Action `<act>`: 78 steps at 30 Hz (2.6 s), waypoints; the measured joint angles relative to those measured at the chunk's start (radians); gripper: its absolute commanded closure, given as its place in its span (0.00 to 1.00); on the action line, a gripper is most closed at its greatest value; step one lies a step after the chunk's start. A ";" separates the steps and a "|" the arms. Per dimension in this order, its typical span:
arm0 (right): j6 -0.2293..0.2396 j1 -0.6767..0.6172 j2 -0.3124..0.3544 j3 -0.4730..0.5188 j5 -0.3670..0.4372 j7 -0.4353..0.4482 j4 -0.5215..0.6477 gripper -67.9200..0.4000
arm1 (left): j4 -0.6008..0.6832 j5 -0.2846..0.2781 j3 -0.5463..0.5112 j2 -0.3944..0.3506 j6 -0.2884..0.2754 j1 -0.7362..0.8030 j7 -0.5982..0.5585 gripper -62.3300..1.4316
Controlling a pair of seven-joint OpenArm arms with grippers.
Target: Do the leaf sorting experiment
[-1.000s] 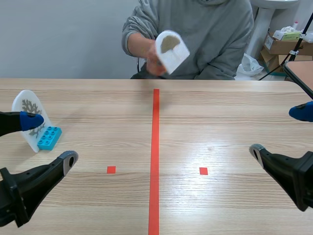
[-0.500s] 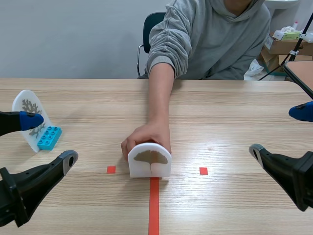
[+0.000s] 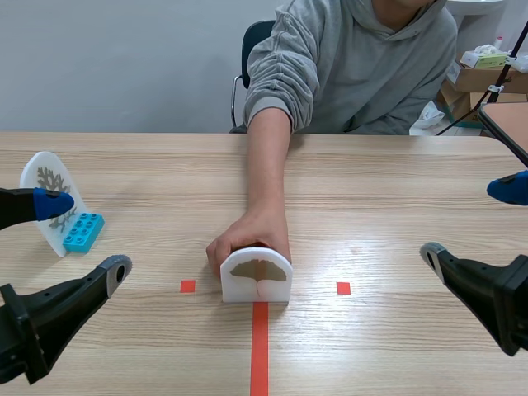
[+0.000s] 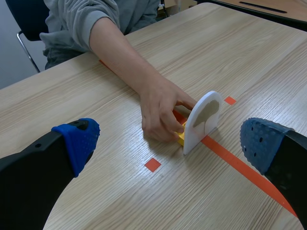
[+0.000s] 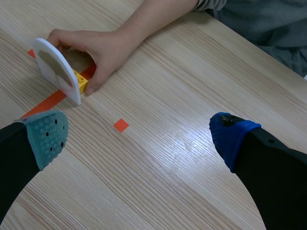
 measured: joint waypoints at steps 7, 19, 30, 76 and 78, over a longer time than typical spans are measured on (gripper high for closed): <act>0.000 0.000 0.000 0.000 0.000 0.000 0.000 0.11 | 0.000 0.000 0.000 0.000 0.000 0.000 0.000 0.00; 0.000 0.000 0.000 0.000 0.000 0.000 0.000 0.11 | 0.000 0.000 0.000 0.000 0.000 0.000 0.000 0.00; 0.000 0.000 0.000 0.000 0.000 0.000 0.000 0.11 | 0.000 0.000 0.000 0.000 0.000 0.000 0.000 0.00; 0.034 0.015 0.009 0.000 -0.031 -0.089 -0.004 0.11 | 0.000 0.000 0.000 0.000 0.000 0.000 0.000 0.00; 0.049 0.041 0.028 -0.009 -0.031 -0.108 -0.019 0.11 | 0.000 0.000 0.000 0.000 0.000 0.000 0.000 0.00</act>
